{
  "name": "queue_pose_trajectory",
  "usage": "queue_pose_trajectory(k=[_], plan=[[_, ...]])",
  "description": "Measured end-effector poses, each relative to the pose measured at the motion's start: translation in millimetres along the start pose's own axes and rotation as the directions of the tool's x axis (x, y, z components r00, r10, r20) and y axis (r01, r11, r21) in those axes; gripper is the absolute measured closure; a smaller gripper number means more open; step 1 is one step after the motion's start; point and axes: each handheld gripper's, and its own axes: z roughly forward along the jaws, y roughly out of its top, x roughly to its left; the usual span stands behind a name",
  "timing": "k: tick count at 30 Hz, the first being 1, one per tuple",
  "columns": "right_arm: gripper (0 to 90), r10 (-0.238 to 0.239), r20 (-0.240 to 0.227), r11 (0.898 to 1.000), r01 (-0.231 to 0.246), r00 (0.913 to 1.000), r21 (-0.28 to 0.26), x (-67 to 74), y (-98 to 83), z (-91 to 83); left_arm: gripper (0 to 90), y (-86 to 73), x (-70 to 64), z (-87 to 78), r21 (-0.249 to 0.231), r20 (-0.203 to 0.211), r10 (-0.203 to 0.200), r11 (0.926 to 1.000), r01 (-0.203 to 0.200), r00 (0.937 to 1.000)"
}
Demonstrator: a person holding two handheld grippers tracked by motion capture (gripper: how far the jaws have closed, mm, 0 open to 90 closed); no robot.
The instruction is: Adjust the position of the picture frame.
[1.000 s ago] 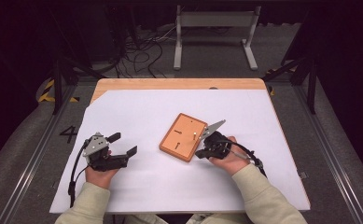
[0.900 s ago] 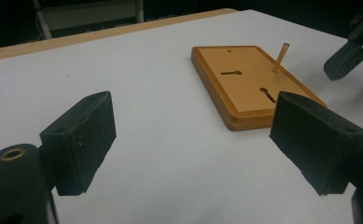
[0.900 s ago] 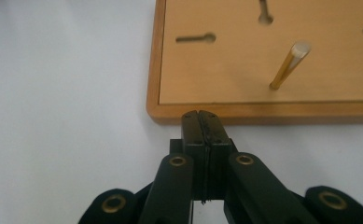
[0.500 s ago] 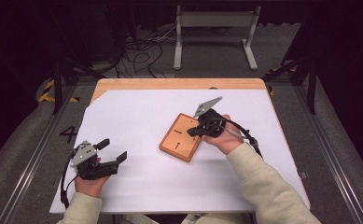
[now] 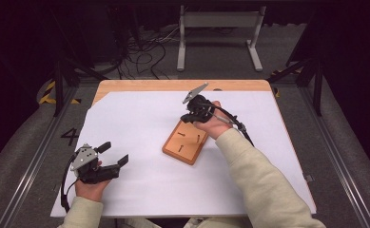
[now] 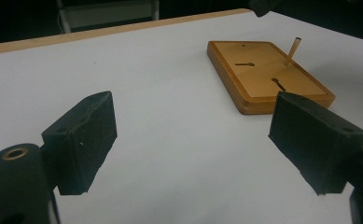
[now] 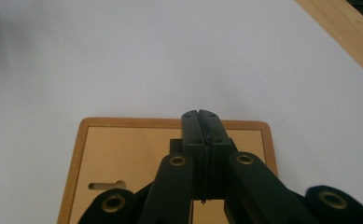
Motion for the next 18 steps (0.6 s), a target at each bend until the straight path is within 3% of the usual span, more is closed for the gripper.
queue_pose_trajectory(k=[8,18], plan=[[90.0,0.052,0.058,0.998,-0.054,0.9970,0.037,-21.1,11.8,20.2,15.9,-0.6,0.7,2.1,0.026,-0.018,0.004,0.9997,-0.004,0.9998],[90.0,0.057,0.070,0.994,-0.063,0.9959,0.087,-33.9,11.7,46.9,16.0,-1.4,0.5,4.4,0.040,-0.021,-0.003,0.9992,0.004,0.9998]])
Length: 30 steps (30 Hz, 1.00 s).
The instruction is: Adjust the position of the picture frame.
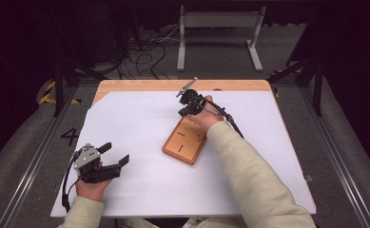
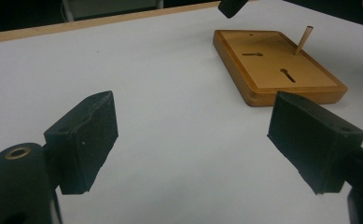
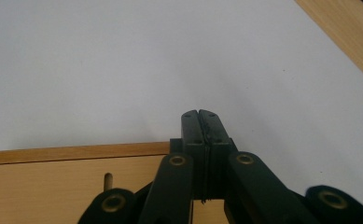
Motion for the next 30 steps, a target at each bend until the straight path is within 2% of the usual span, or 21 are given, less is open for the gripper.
queue_pose_trajectory(k=[7,16,18,22,24,30], plan=[[90.0,0.020,-0.002,1.000,-0.020,0.9998,0.019,-6.0,1.3,19.2,16.0,-0.2,0.5,0.3,0.002,-0.002,-0.005,1.0000,0.005,1.0000],[90.0,0.018,0.011,0.995,-0.019,0.9998,0.095,-7.2,4.5,39.9,15.9,-0.5,2.6,0.1,0.003,-0.002,-0.016,0.9999,0.016,0.9999],[90.0,0.020,0.023,0.995,-0.022,0.9995,0.098,-5.7,5.0,40.7,15.8,-0.3,3.1,-0.5,0.001,-0.004,-0.015,0.9999,0.015,0.9999],[90.0,-0.025,0.054,0.992,0.018,0.9982,0.128,-1.0,8.2,41.3,15.8,-0.1,3.7,-1.3,-0.003,-0.007,-0.016,0.9999,0.016,0.9999],[90.0,-0.031,0.067,0.989,0.021,0.9973,0.144,0.8,8.7,40.9,15.7,0.0,3.1,-1.6,-0.005,-0.003,-0.015,0.9999,0.015,0.9999],[90.0,-0.015,0.069,0.984,0.002,0.9975,0.176,-2.9,-2.1,31.4,15.6,-0.2,2.4,0.8,-0.002,0.009,-0.016,0.9999,0.016,0.9998]])
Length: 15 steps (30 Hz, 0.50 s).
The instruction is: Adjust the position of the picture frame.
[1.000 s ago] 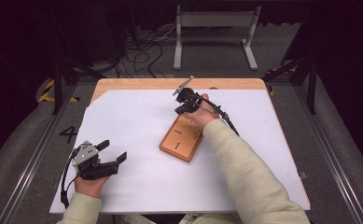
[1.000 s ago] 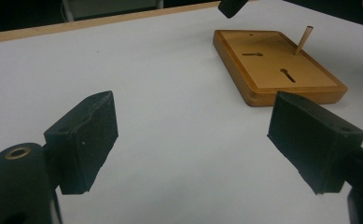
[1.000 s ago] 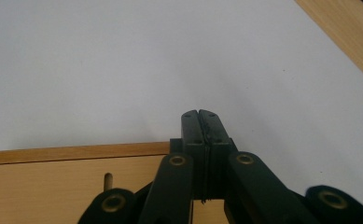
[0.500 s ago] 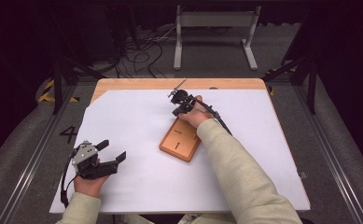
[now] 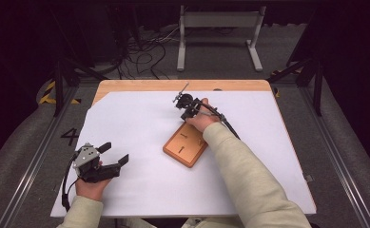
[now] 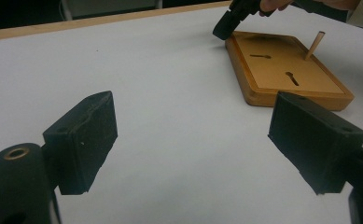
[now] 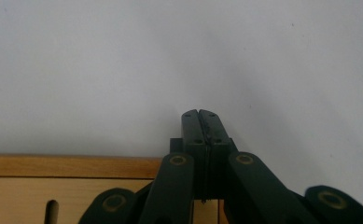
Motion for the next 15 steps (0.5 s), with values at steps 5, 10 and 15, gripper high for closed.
queue_pose_trajectory(k=[5,10,15], plan=[[90.0,0.009,-0.007,1.000,-0.009,0.9999,0.026,-2.1,-19.0,-9.9,15.6,1.0,-0.4,1.5,-0.003,0.001,0.001,1.0000,-0.001,1.0000],[90.0,0.029,-0.032,0.999,-0.027,0.9991,0.039,-3.1,-37.3,-19.0,15.7,2.0,-0.9,3.6,0.000,0.002,0.001,1.0000,-0.001,1.0000],[90.0,0.032,-0.048,0.998,-0.030,0.9983,0.049,-2.1,-50.2,-25.1,15.7,3.1,-1.4,6.3,0.003,0.006,0.014,0.9999,-0.014,0.9999]])
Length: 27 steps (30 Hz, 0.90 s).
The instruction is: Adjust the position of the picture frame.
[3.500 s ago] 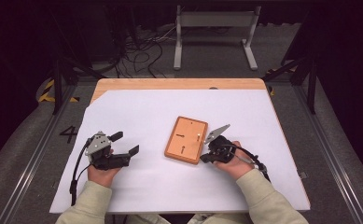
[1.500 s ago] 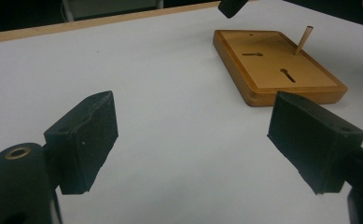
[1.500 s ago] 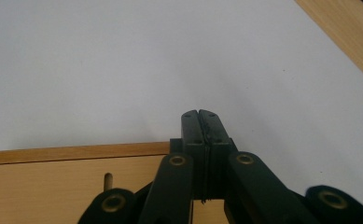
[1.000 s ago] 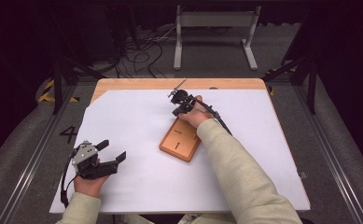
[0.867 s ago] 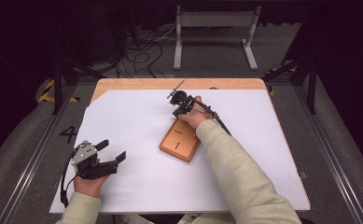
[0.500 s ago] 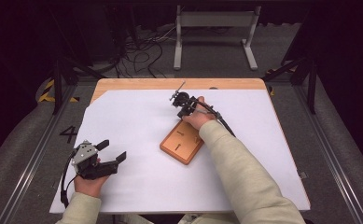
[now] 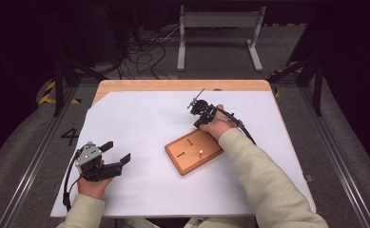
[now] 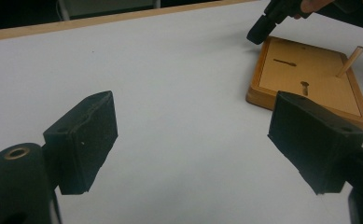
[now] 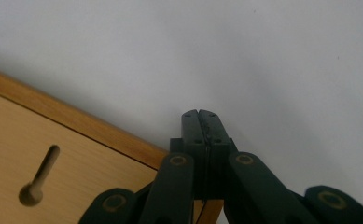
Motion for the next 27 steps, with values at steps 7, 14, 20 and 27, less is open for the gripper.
queue_pose_trajectory(k=[7,14,20,27], plan=[[90.0,0.002,-0.014,1.000,-0.002,0.9999,0.019,11.6,-23.1,-9.5,15.7,3.9,-2.4,6.6,0.003,0.019,0.003,1.0000,-0.003,0.9998],[90.0,0.008,-0.038,0.999,-0.007,0.9992,0.032,19.3,-40.6,-13.4,15.9,6.9,-3.8,12.0,0.002,0.037,0.005,1.0000,-0.006,0.9993],[90.0,0.028,-0.059,0.999,-0.027,0.9979,0.021,25.3,-54.7,-15.8,16.4,10.2,-5.5,16.8,0.009,0.051,0.013,0.9999,-0.014,0.9986],[90.0,0.034,-0.067,0.999,-0.035,0.9972,-0.012,27.5,-62.4,-18.7,17.4,14.5,-8.0,25.1,0.005,0.077,0.033,0.9994,-0.033,0.9965]])
